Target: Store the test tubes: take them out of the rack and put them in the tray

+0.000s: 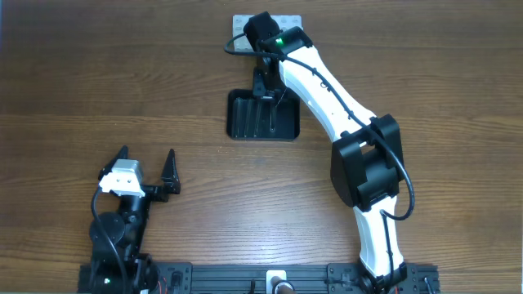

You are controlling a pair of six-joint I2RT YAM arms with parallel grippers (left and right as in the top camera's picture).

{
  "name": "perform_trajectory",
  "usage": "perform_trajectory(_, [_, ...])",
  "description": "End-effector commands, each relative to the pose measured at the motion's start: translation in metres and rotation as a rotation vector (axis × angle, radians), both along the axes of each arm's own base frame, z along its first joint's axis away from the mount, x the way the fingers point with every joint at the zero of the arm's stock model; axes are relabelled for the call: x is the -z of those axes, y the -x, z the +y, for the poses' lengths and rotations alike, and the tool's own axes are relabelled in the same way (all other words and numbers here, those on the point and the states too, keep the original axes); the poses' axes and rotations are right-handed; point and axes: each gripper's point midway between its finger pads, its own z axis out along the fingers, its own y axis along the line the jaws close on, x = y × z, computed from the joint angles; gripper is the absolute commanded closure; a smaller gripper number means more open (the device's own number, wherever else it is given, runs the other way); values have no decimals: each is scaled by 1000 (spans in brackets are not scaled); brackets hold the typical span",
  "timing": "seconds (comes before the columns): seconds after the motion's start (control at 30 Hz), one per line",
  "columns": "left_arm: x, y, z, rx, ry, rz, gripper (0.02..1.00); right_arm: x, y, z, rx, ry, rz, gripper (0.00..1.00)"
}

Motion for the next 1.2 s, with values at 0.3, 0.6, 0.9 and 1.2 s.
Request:
perform_trajectory(0.3, [1, 0, -1, 9, -18, -2, 18, 42, -1, -14, 60, 46, 77, 866])
perform_trajectory(0.6, [1, 0, -1, 9, -18, -2, 18, 43, -6, -15, 65, 39, 65, 700])
perform_trajectory(0.9, [1, 0, -1, 9, -18, -2, 18, -31, -34, -26, 16, 59, -170, 411])
perform_trajectory(1.2, [1, 0, -1, 9, -18, -2, 18, -195, -72, -106, -70, 16, -611, 7])
